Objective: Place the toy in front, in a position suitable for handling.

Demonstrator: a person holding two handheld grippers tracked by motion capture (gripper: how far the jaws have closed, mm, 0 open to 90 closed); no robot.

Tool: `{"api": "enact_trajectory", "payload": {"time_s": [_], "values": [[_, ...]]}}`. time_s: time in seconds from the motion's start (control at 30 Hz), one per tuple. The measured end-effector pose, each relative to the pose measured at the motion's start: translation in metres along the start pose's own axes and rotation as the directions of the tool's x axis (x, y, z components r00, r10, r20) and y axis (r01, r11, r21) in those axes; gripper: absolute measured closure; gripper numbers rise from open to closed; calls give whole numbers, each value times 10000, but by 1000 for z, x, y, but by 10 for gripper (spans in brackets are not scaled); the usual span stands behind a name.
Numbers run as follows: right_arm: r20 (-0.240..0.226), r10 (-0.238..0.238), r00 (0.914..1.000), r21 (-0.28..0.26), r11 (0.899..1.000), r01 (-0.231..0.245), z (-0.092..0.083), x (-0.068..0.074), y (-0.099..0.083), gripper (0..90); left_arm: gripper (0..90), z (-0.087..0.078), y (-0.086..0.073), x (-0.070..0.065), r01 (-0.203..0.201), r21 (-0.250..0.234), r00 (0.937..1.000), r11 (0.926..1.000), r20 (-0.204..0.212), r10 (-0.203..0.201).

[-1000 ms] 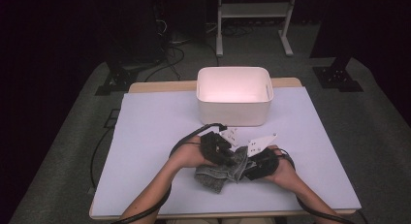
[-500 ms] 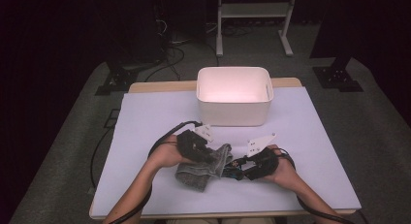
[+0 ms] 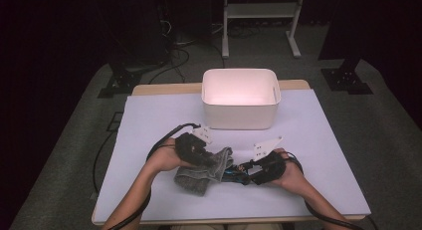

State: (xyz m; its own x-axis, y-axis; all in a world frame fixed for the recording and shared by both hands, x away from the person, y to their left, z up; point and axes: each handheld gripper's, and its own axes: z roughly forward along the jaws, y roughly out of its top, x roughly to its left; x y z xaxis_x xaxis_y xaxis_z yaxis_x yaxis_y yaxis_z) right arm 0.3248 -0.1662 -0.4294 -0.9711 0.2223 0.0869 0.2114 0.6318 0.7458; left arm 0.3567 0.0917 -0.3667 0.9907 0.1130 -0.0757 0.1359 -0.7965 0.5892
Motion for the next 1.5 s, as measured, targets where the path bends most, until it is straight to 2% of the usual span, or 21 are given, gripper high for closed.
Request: {"api": "enact_trajectory", "payload": {"time_s": [0.1,0.17,0.27,0.37,0.67,0.9,1.0,1.1,1.27,1.4,1.5], "values": [[2,40,10000,-4,10000,-40,0,0,0,569,770,10,13,-2,-322,-32,9993,9995,201,323],[33,-68,10000,-8,10000,68,0,0,0,569,768,17,19,-4,-442,149,9987,9989,276,438],[47,-97,9999,-10,10000,97,0,0,0,569,768,16,20,-3,-490,220,9985,9986,263,484],[42,-131,9999,-3,9999,131,0,0,0,569,768,10,12,-2,-422,191,9990,9989,158,419],[60,-69,10000,7,10000,69,0,1,0,569,766,-13,-19,2,144,116,9994,9998,-301,-141],[-3,24,10000,-10,10000,-24,0,0,0,568,764,-22,-32,5,443,382,9964,9983,-736,-414],[0,20,10000,3,10000,-20,0,1,0,568,765,-23,-33,5,475,350,9966,9983,-684,-450],[-7,28,10000,6,10000,-28,1,1,0,568,765,-21,-28,4,385,163,9981,9991,-496,-376],[13,-18,10000,20,10000,18,1,1,0,567,765,-8,-6,0,-107,100,9998,9999,-158,109],[7,-40,10000,18,10000,40,1,0,0,567,765,10,15,-3,-543,211,9984,9983,187,539],[19,-69,10000,4,10000,69,1,1,0,566,765,19,26,-5,-687,408,9973,9968,296,675]]}}
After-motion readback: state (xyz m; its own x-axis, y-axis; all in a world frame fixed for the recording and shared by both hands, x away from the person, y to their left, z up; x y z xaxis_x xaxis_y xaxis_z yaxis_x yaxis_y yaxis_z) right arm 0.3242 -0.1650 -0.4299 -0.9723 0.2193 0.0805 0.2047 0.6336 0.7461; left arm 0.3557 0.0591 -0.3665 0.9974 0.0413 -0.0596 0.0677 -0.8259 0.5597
